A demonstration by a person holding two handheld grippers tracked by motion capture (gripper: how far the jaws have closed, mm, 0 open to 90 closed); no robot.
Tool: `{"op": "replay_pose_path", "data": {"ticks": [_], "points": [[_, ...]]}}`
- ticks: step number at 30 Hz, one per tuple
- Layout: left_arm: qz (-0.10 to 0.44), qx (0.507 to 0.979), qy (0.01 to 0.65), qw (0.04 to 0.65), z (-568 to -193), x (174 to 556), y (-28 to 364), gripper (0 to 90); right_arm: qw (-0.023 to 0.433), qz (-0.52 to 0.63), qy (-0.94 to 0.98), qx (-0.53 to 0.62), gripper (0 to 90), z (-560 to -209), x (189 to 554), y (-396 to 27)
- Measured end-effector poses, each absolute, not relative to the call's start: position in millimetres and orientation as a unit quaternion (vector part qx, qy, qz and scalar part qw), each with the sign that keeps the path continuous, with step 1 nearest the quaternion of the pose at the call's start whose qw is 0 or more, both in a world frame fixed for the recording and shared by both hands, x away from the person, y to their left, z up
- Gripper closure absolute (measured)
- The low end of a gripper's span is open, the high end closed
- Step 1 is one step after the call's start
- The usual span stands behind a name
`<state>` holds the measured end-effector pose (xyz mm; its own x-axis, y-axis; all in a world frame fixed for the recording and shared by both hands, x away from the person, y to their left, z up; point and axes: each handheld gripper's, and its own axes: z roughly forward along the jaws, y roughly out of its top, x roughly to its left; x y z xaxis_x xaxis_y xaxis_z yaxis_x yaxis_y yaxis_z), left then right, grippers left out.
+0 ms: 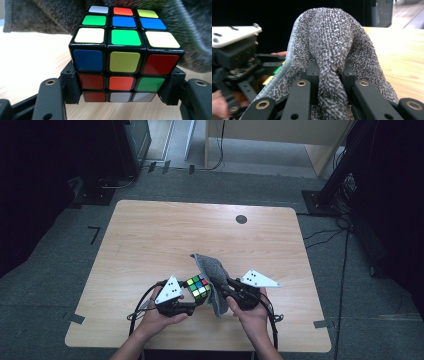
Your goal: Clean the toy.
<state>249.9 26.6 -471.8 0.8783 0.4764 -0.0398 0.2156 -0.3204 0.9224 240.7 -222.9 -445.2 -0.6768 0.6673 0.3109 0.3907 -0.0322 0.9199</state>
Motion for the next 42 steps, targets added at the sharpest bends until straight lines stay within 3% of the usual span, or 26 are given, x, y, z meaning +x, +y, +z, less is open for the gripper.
{"op": "replay_pose_path", "data": {"ticks": [5, 12, 18, 24, 31, 37, 42], "points": [[0.119, 0.796, 0.204, 0.557, -465.5, 247.0, 27.7, 33.9, 0.102, 0.58, 0.695, 0.414, 76.4, -462.8, 246.1, -220.8], [0.115, 0.804, 0.21, 0.545, -471.2, 248.4, 25.3, 33.9, 0.126, 0.599, 0.684, 0.396, 76.1, -447.7, 239.7, -220.7], [0.108, 0.791, 0.213, 0.563, -463.8, 249.2, 30.1, 33.8, 0.09, 0.58, 0.686, 0.429, 76.2, -465.7, 246.7, -219.9], [0.103, 0.801, 0.216, 0.549, -470.0, 250.0, 26.4, 33.9, 0.107, 0.606, 0.675, 0.408, 76.2, -446.8, 240.4, -221.5], [0.102, 0.788, 0.213, 0.569, -460.7, 247.9, 29.6, 33.9, 0.095, 0.582, 0.684, 0.428, 76.1, -462.2, 245.3, -220.0], [0.102, 0.802, 0.212, 0.549, -466.9, 248.2, 24.4, 33.9, 0.116, 0.61, 0.67, 0.408, 75.9, -444.0, 239.4, -222.3], [0.104, 0.794, 0.208, 0.561, -461.3, 246.7, 26.9, 33.9, 0.102, 0.582, 0.684, 0.428, 75.9, -460.3, 244.9, -219.8]]}}
